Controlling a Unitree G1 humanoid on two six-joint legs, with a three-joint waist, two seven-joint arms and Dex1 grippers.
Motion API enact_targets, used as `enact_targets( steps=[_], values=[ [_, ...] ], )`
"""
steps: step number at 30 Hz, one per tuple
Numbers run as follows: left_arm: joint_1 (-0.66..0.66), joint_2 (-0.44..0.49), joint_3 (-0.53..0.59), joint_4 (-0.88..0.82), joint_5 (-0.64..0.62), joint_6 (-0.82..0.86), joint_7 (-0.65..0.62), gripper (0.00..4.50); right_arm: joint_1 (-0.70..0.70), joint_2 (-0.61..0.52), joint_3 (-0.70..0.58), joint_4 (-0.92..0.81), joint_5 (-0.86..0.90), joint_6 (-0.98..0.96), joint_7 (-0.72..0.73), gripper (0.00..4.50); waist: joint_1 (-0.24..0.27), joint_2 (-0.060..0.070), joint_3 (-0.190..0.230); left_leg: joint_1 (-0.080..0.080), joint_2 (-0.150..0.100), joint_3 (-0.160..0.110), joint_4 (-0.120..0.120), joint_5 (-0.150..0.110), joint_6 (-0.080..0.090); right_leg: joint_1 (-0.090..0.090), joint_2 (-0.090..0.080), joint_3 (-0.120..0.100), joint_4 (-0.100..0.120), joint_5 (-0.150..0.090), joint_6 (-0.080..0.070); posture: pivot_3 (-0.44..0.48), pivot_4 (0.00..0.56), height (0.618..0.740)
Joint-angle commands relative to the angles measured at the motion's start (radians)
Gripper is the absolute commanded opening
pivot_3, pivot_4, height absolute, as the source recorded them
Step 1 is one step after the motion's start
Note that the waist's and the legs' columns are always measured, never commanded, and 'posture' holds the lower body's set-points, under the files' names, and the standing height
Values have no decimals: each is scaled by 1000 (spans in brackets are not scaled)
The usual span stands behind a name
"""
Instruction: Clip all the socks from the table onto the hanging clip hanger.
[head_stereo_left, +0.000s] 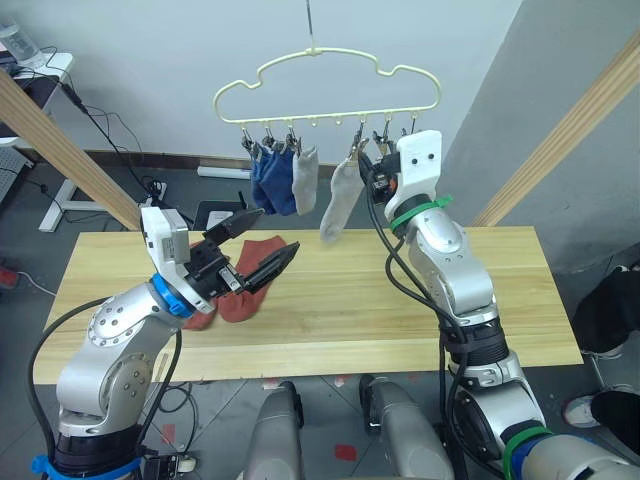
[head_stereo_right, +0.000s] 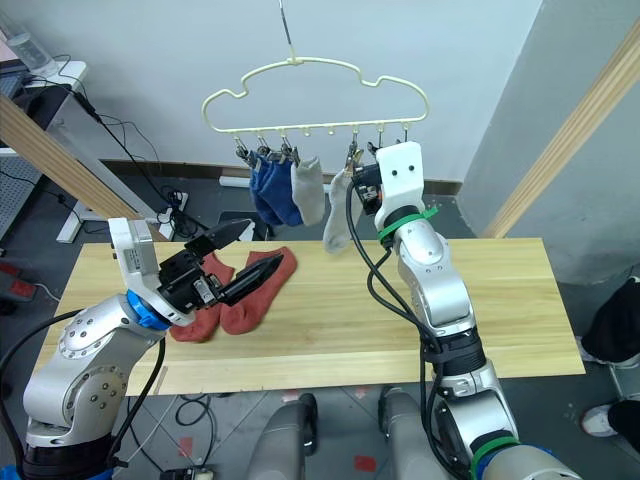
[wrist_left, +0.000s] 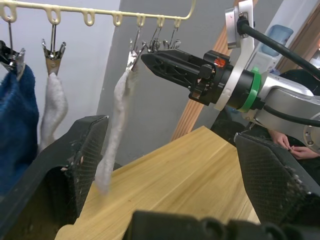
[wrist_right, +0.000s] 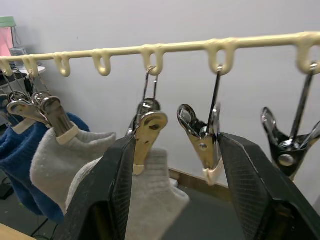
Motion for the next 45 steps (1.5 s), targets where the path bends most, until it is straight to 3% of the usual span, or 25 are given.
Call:
enact_targets(
  steps=[1, 15, 19, 45],
  values=[
    [7, -4, -2, -33, -3, -22, -1, 4500, -31, 5, -25, -2, -12, -34, -16, 2704, 0, 0, 0, 0, 0, 0, 0, 0, 0, 0, 0, 0, 0, 0, 0, 30, 323, 740],
    [5, -7, -11, -33, 3, -22, 5, 4500, -62, 20, -46, 51, -13, -44, -33, 2704, 1, 0, 0, 0, 0, 0, 0, 0, 0, 0, 0, 0, 0, 0, 0, 32, 325, 740],
    [5, -7, -15, -35, 8, -23, 5, 4500, -68, 29, -51, 65, -5, -42, -35, 1802, 1, 0, 0, 0, 0, 0, 0, 0, 0, 0, 0, 0, 0, 0, 0, 33, 325, 740],
    [-2, -11, -50, -51, 34, -22, 32, 4500, -112, 62, -58, 85, -1, -39, -45, 1802, 1, 0, 0, 0, 0, 0, 0, 0, 0, 0, 0, 0, 0, 0, 0, 35, 326, 740]
  ],
)
